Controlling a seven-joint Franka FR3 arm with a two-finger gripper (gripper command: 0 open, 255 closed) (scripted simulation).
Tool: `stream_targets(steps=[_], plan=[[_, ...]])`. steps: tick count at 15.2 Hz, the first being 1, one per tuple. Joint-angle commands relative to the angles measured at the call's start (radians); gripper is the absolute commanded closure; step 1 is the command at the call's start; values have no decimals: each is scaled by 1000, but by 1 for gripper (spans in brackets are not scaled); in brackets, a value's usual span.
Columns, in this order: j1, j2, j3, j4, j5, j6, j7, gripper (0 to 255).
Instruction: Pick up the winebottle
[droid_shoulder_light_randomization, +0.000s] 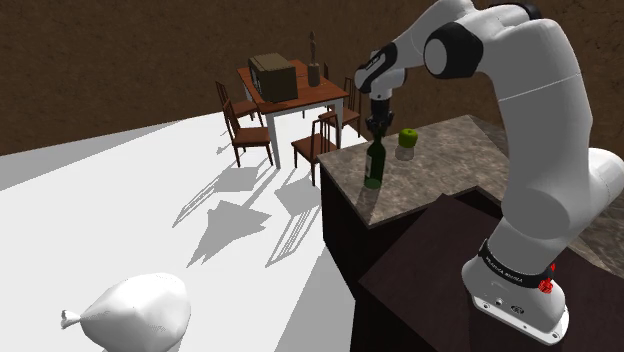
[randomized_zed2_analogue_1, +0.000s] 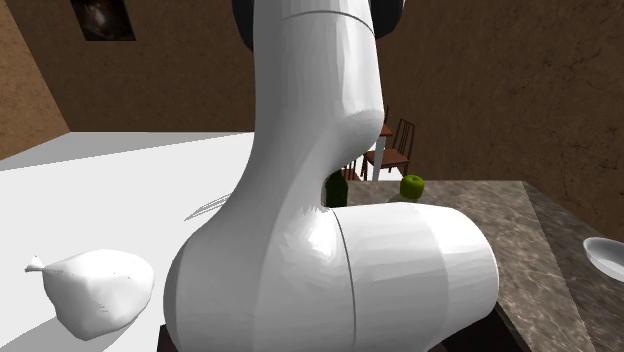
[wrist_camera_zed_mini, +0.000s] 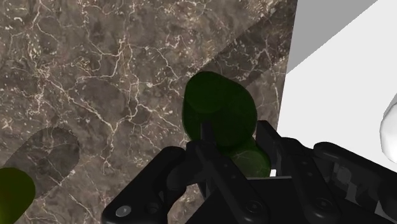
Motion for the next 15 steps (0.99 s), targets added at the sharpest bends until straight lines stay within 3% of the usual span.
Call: stream_targets(steps=[1,15], plan=[[1,-11,-3,8,-4,-18,2,255],[9,-88,-18,55,-27,-141,12,255]])
